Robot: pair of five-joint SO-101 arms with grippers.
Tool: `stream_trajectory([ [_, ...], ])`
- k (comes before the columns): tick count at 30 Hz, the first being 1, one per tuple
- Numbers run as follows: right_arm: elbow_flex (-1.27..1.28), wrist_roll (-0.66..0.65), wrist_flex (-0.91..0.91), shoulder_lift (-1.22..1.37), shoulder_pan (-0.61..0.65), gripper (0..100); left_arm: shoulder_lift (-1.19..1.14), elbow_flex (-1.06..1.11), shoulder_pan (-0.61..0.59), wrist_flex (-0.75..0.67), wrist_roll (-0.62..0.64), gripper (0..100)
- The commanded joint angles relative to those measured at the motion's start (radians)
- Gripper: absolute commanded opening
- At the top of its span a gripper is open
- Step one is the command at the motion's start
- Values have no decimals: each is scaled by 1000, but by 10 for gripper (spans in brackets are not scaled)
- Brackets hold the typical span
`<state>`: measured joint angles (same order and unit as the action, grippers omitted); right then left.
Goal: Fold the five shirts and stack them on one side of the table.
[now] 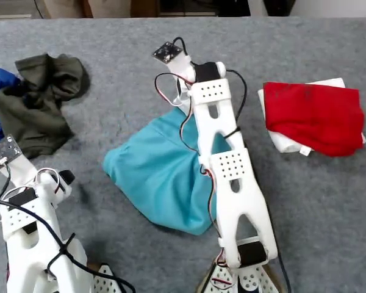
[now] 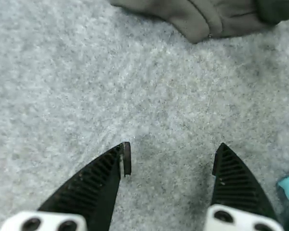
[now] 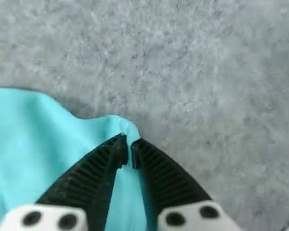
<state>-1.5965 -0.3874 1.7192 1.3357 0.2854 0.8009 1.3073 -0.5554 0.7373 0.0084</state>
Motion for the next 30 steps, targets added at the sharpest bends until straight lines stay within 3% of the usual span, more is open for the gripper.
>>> stream_trajectory([
  [1, -64, 11, 61, -77, -7, 3, 5, -6, -12, -15, 9, 281],
  [9, -33, 11, 68, -430, 7, 3, 7, -11, -8, -14, 8, 281],
  [12, -33, 11, 60, -561, 27, 3, 8, -71, 51, 20, 12, 281],
  [17, -31, 5, -98, -621, 61, 3, 8, -446, 373, 379, 61, 281],
  [20, 1, 3, -279, -587, 58, 3, 8, -600, 635, 443, 133, 281],
  [24, 51, 2, -368, -550, 39, 3, -4, -562, 888, 278, 213, 281],
  [30, 101, 2, -374, -510, -15, 3, -4, -221, 1083, -109, 334, 281],
])
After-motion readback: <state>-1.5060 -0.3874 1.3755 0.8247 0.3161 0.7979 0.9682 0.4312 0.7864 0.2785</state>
